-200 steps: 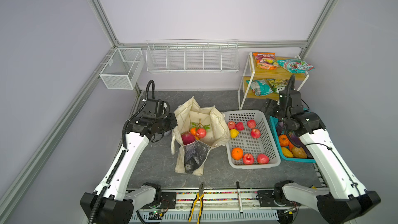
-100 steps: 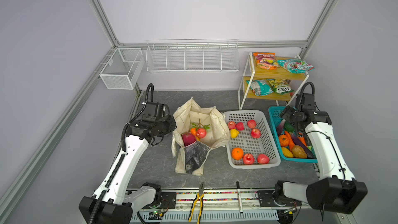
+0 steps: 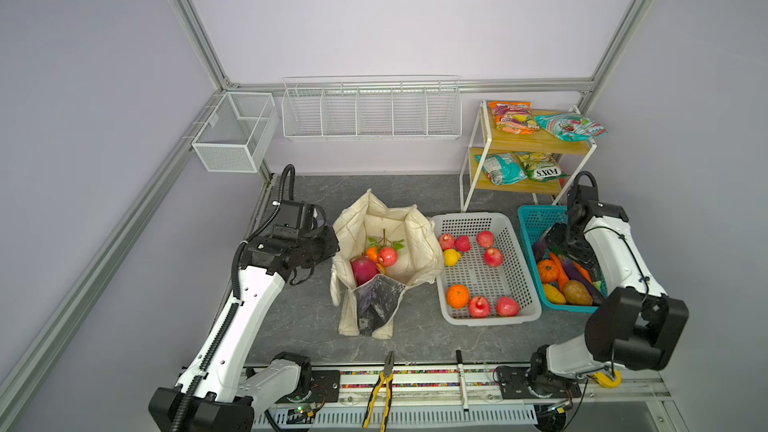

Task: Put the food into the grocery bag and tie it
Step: 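Lower the right gripper onto the round green squash and grasp it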

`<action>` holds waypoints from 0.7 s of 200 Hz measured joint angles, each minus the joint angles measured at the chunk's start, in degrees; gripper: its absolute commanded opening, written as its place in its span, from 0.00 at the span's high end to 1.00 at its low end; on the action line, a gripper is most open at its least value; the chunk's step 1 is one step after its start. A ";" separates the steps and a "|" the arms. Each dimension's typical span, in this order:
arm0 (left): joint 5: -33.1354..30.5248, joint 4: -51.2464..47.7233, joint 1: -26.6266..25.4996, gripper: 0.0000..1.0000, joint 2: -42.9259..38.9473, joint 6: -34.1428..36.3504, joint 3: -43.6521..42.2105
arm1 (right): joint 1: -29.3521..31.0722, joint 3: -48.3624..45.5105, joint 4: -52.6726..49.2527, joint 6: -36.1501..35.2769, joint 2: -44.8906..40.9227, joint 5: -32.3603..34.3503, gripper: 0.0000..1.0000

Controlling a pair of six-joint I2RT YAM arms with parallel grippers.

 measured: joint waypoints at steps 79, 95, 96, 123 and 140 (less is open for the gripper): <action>0.46 -1.64 0.00 1.00 3.15 0.59 2.56 | -0.48 3.45 7.39 -6.21 8.57 -0.57 0.11; 0.44 -2.29 0.00 1.00 3.52 0.63 3.17 | -0.90 4.74 9.90 -6.51 11.10 -0.79 0.11; 0.46 -2.34 0.00 1.00 3.54 0.66 3.23 | -0.92 4.87 10.10 -6.51 11.39 -0.81 0.11; 0.46 -3.08 0.00 1.00 3.89 0.70 4.07 | -1.92 5.46 13.29 -6.12 14.60 -1.18 0.11; 0.44 -3.52 0.00 1.00 4.22 0.87 4.50 | -2.75 5.46 14.97 -5.40 16.04 -1.92 0.10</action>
